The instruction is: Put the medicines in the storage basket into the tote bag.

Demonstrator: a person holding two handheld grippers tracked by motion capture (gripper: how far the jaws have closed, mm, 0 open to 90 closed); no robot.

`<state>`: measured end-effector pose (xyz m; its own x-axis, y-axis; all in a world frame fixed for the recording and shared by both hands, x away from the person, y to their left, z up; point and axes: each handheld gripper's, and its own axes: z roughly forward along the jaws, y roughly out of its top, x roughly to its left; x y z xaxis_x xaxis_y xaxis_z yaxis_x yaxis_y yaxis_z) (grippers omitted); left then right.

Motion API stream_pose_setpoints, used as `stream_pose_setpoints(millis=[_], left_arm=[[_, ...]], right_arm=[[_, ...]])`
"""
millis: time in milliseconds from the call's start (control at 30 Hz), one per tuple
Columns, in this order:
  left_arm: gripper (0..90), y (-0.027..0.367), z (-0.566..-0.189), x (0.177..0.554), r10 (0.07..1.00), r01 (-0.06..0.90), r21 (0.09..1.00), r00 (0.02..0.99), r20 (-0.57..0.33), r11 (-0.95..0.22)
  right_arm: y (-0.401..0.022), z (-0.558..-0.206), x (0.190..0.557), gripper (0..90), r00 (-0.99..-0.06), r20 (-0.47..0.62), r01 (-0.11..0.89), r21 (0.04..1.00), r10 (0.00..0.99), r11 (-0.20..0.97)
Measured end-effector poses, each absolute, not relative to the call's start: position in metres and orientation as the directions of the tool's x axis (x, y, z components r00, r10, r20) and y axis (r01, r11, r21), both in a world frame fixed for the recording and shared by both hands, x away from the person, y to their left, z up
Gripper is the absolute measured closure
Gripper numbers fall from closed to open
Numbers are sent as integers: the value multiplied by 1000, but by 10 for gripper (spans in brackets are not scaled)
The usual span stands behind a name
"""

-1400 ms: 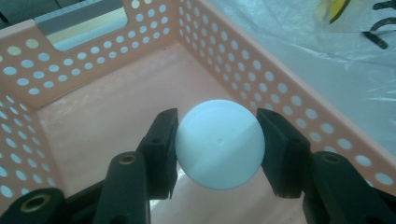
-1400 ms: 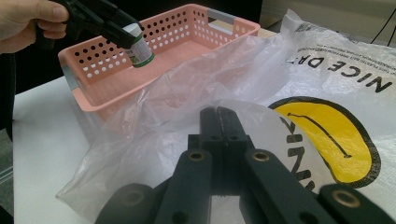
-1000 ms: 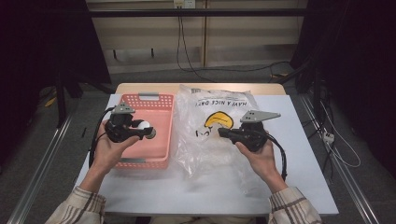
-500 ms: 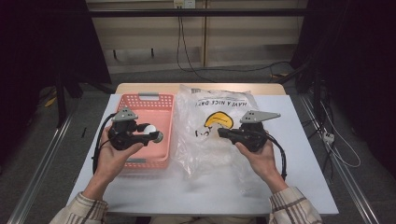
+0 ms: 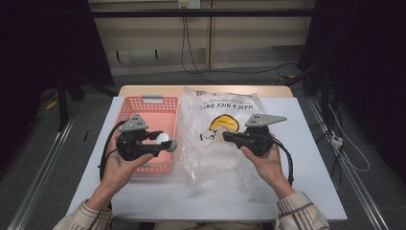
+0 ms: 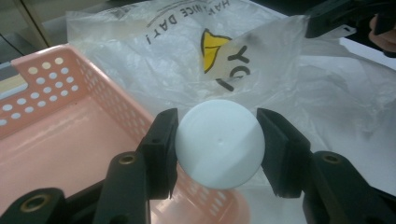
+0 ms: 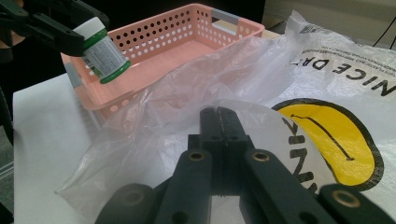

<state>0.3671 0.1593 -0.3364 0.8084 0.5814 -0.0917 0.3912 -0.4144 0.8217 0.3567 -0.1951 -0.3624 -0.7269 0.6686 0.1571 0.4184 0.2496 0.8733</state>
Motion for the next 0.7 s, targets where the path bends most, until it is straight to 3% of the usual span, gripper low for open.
stream_pose_setpoints(millis=[700], left_arm=[[510, 129, -333, 343, 520, 347, 846, 848, -98, -405]], right_arm=[[-196, -360, 356, 900, -727, 155, 412, 878, 669, 244]])
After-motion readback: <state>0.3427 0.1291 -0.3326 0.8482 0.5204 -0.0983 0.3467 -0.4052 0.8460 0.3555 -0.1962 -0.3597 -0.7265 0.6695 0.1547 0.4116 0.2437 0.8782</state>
